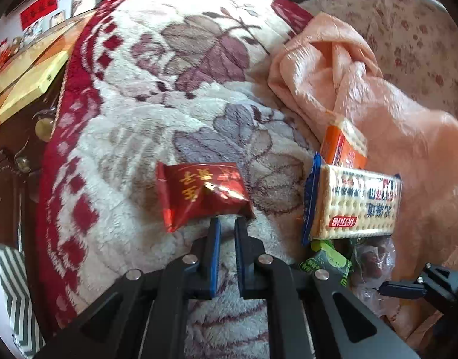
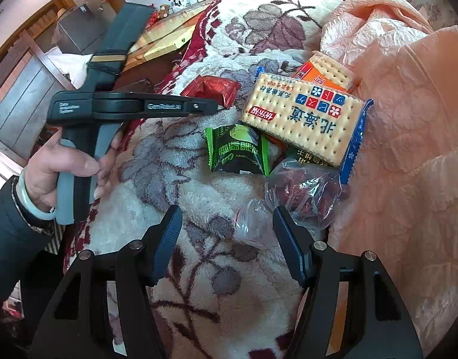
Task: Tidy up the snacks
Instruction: 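Grasp the red candy packet with the left gripper while the right gripper grasps a green packet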
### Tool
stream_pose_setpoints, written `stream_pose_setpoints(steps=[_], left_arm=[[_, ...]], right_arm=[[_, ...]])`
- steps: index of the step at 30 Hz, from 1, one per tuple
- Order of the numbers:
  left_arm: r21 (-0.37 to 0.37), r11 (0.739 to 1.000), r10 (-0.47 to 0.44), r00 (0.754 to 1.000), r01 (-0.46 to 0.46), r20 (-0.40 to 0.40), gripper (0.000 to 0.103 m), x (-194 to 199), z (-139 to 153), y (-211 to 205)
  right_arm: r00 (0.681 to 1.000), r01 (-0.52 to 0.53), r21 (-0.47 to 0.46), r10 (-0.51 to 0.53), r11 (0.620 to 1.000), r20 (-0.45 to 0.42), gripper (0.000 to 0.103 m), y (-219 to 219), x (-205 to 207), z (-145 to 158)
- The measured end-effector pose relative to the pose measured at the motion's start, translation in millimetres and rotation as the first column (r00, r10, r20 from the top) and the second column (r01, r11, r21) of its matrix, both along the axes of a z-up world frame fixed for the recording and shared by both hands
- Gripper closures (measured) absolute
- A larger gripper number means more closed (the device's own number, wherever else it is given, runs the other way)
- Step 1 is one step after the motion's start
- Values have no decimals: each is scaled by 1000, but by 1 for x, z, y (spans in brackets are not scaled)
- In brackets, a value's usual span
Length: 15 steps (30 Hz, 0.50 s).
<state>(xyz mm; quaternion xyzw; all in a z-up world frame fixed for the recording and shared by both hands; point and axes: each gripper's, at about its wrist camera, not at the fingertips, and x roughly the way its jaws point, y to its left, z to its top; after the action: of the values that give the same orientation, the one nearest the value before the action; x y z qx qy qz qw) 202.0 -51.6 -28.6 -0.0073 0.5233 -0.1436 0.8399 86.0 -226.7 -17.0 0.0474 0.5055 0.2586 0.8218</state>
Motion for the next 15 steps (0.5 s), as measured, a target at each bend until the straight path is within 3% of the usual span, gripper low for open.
stream_pose_setpoints(steps=[2,4,5,6,11,15], left_arm=[[-14,1000,20,1000,-19,4,84,1,5,5],[1,1000,23,1000,-23,16,60,4,9,7],[15,999,28,1000,-28,13,34,7,9,7],[34,998,46,999,-46,12,21,10,8,8],[-8,990,139,990,-139,1,21,21,10,17],[57,986,159,987,-158,-8,21,40,4,8]], right_arm=[[1000,2,3,-2,1000,-1,40,0,1,0],[1000,-1,0,1,1000,-1,40,1,1,-1],[1000,-2,-1,2,1000,-1,40,0,1,0],[1000,-4,-3,4,1000,0,40,0,0,0],[1000,-2,3,2,1000,-3,39,0,2,-1],[1000,-4,2,4,1000,-3,39,1,1,-1]])
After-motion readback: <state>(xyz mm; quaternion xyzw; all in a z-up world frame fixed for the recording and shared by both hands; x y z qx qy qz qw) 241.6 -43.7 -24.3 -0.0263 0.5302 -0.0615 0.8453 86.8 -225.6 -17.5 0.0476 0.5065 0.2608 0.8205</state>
